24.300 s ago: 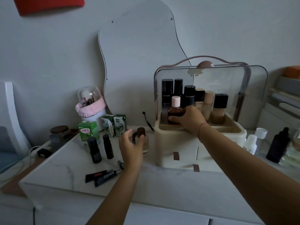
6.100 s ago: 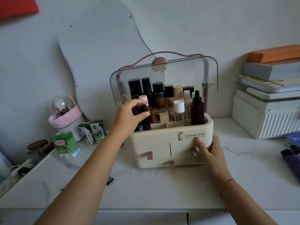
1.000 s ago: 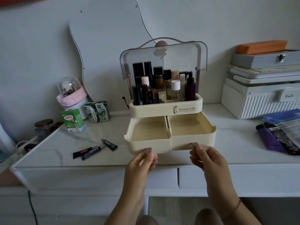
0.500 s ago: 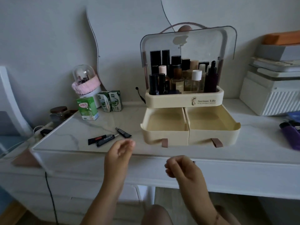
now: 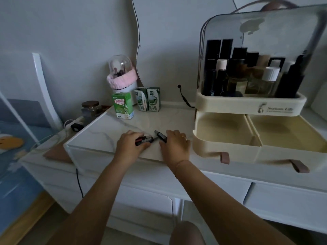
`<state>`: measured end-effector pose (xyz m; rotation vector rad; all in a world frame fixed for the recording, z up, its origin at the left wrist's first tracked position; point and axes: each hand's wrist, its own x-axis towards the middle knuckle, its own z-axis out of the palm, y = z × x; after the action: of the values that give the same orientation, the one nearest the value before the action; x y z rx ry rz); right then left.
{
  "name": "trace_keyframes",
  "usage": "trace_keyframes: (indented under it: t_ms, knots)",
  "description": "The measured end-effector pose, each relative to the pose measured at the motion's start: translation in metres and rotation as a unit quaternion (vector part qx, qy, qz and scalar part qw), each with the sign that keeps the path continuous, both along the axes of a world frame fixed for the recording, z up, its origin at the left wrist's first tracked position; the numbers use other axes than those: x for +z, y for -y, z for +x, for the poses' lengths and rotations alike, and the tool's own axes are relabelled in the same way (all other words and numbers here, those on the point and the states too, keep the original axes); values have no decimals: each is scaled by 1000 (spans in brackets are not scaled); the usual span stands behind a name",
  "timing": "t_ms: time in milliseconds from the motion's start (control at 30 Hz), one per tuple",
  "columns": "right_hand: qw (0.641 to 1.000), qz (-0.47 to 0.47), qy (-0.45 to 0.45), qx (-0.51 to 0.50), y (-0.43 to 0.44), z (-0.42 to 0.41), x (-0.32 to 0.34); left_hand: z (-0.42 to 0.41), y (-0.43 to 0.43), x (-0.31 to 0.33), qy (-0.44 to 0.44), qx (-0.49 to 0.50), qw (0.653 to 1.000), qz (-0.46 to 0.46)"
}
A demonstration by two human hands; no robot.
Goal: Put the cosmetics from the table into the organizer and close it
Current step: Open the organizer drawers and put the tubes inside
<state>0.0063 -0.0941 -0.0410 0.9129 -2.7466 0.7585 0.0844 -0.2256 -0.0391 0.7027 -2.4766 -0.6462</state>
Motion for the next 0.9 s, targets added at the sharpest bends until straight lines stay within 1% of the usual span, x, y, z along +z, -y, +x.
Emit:
trace_keyframes:
  t_ms: [67,167,233,300,467,567,633,700,767,833,900]
  knots:
    - [1000,16,-1,-7,8,-5,1,-1,-1,0,-3,-16,1000,-3]
    - [1000,16,5,0,13,-7,2,-2,-6,-2,6,-38,999,-21]
    - [1000,19,3,5,13,-5,1,-1,-10,-3,2,-35,999,-19]
    - [1000,0,16,4,11,-1,2,1,-13,-2,-14,-25,1000,-8]
    - [990,-125,60,18,-11,26,14,21,-35,7,-84,-9,996,29]
    - [964,-240,102,61,-45,56,15,36,-59,20,-118,-26,992,34]
    - [942,-309,111,65,-72,78,18,43,-78,34,-159,-39,986,33]
    - [928,-363,75,47,-100,89,27,45,-99,51,-194,-57,979,33]
    - [917,-398,6,27,-129,84,46,41,-119,68,-222,-77,972,7]
    - [918,-392,-64,6,-156,65,66,29,-136,83,-241,-93,965,-44]
    - [935,-339,-103,-20,-177,38,83,10,-152,95,-235,-107,962,-89]
